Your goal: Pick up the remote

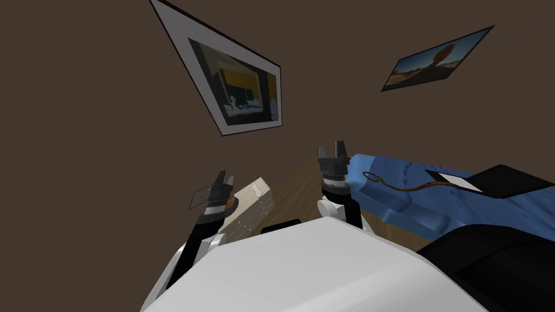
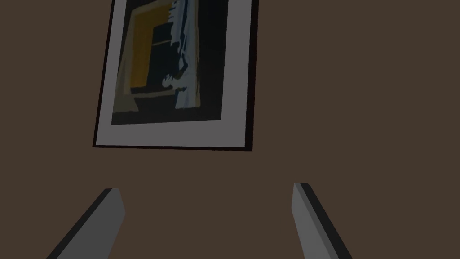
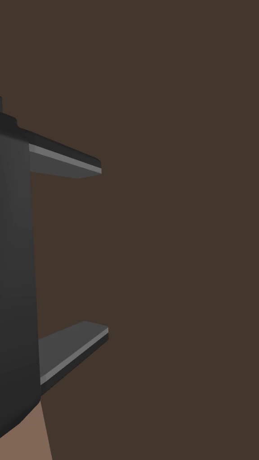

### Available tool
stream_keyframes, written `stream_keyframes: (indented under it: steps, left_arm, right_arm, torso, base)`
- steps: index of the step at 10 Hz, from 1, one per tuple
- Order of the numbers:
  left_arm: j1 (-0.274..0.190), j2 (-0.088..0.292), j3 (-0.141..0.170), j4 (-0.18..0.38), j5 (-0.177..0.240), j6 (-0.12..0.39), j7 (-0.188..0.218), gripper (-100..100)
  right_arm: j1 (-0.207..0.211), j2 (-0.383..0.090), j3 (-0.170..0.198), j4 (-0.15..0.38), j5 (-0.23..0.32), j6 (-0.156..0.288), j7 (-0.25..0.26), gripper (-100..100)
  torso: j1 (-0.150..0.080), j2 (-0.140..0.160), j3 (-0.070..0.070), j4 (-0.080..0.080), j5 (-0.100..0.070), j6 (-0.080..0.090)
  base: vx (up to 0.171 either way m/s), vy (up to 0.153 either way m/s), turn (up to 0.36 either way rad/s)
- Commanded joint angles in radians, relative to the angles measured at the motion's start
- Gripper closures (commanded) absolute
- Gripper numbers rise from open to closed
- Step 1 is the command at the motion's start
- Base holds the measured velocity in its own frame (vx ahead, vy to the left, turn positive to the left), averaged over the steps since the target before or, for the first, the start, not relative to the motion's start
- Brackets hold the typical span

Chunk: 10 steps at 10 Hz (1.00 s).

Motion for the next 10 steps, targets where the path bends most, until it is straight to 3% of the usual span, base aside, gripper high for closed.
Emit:
stream_keyframes:
  steps: [1,3,4,6,7,10]
  left_arm:
    - [0.002,0.038,0.008,0.022,-0.005,0.049,0.015,-100]
    - [0.020,0.094,0.008,0.068,-0.013,0.110,0.036,-100]
    - [0.020,0.094,0.008,0.068,-0.013,0.118,0.036,-100]
    - [0.041,0.148,0.002,0.125,-0.016,0.176,0.054,-100]
    - [0.041,0.148,0.002,0.125,-0.016,0.187,0.054,-100]
    - [0.065,0.199,-0.011,0.192,-0.013,0.251,0.068,-100]
  right_arm:
    - [0.000,0.000,0.000,0.000,0.000,0.000,0.000,0]
    - [0.000,0.000,0.000,0.000,0.000,0.000,0.000,0]
    - [0.000,0.000,0.000,0.000,0.000,0.000,0.000,0]
    - [0.000,0.000,0.000,0.000,0.000,0.000,0.000,0]
    - [0.000,0.000,0.000,0.000,0.000,0.000,0.000,0]
    - [0.000,0.000,0.000,0.000,0.000,0.000,0.000,0]
  torso:
    - [0.000,0.000,0.000,0.000,0.000,0.000]
    - [0.000,-0.001,0.000,0.000,0.000,0.000]
    - [-0.001,-0.001,-0.001,0.000,0.000,0.000]
    - [0.000,-0.002,-0.001,0.000,0.000,0.000]
    - [-0.001,-0.003,-0.002,-0.001,0.000,0.000]
    - [0.000,-0.002,-0.001,0.000,0.000,0.000]
  base:
    - [0.005,-0.022,-0.067]
    - [0.015,-0.040,-0.128]
    - [0.023,-0.028,-0.063]
    - [0.036,-0.030,-0.156]
    - [0.035,-0.022,-0.059]
    - [0.035,-0.025,-0.120]
